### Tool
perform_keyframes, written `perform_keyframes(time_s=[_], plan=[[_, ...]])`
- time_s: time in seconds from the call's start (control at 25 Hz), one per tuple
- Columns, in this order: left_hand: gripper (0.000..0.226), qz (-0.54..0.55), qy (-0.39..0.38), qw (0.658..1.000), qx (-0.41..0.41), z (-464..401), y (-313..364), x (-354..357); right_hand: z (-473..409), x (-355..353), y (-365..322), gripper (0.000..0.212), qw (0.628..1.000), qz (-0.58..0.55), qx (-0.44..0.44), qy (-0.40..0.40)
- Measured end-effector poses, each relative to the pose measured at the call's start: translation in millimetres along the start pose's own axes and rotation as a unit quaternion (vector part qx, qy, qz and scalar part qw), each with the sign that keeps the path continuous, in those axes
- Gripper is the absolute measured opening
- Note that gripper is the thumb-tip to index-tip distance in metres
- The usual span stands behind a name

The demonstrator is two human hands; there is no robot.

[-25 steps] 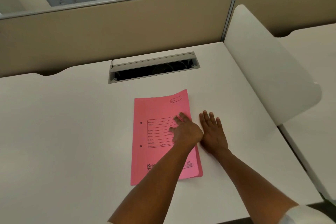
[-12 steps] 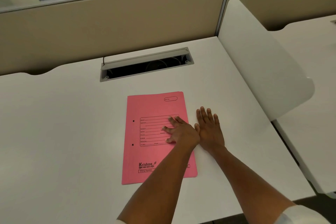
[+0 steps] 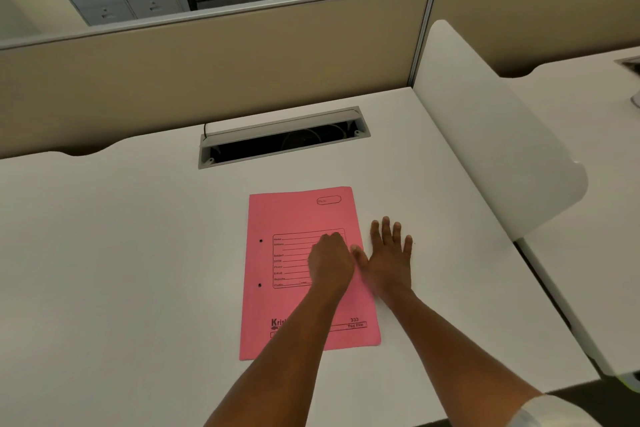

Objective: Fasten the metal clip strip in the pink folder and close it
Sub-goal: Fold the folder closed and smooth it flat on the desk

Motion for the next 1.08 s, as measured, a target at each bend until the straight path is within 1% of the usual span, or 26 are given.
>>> perform_keyframes(time_s=[0.04,0.08,0.16,0.24,0.28,0.36,0.4,0.48,0.52,0.6,0.72,0.8,0.88,1.08], plan=[[0.024,0.020,0.012,1.000,0.010,-1,-10,-9,2,0,-5,0.083,1.000,0.003,0.002,0.001],[0.025,0.043,0.018,0.999,0.016,-1,-21,-18,3,0,-9,0.085,1.000,0.007,0.006,-0.002],[0.034,0.071,0.033,0.996,0.030,0,-47,-31,6,0,-14,0.088,1.000,0.013,0.021,-0.013],[0.042,0.064,0.071,0.995,0.039,4,-78,-41,8,0,-18,0.090,0.999,0.016,0.035,-0.014],[0.046,0.041,0.089,0.995,0.034,6,-93,-45,8,0,-20,0.091,0.999,0.014,0.040,-0.017],[0.060,-0.016,0.094,0.995,-0.005,10,-125,-47,10,1,-25,0.092,0.999,0.013,0.046,-0.021],[0.069,-0.021,0.083,0.996,-0.032,12,-139,-46,12,2,-27,0.092,0.998,0.015,0.049,-0.020],[0.082,0.010,0.056,0.995,-0.082,14,-160,-42,13,4,-33,0.091,0.998,0.022,0.054,-0.020],[0.085,0.028,0.048,0.993,-0.101,15,-166,-41,13,6,-35,0.090,0.998,0.025,0.057,-0.023],[0.083,0.058,0.049,0.990,-0.120,13,-170,-41,13,7,-37,0.086,0.997,0.029,0.060,-0.025],[0.070,0.105,0.050,0.987,-0.113,8,-170,-40,15,9,-39,0.080,0.998,0.029,0.054,-0.022],[0.067,0.170,0.046,0.977,-0.122,7,-175,-36,15,9,-38,0.076,0.998,0.026,0.050,-0.021],[0.066,0.245,0.049,0.959,-0.136,9,-184,-34,16,9,-37,0.074,0.998,0.025,0.049,-0.025],[0.043,0.332,0.059,0.936,-0.100,8,-182,-41,14,8,-39,0.072,0.998,0.028,0.051,-0.034]])
Point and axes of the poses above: each hand's wrist, its own z-axis away from the middle knuckle, its own x-axis out of the palm, y = z × x, the point moved 9 cm from there along -z, towards the middle knuckle, and after that the axes turned 1 degree about -z, right-handed, at the moved point
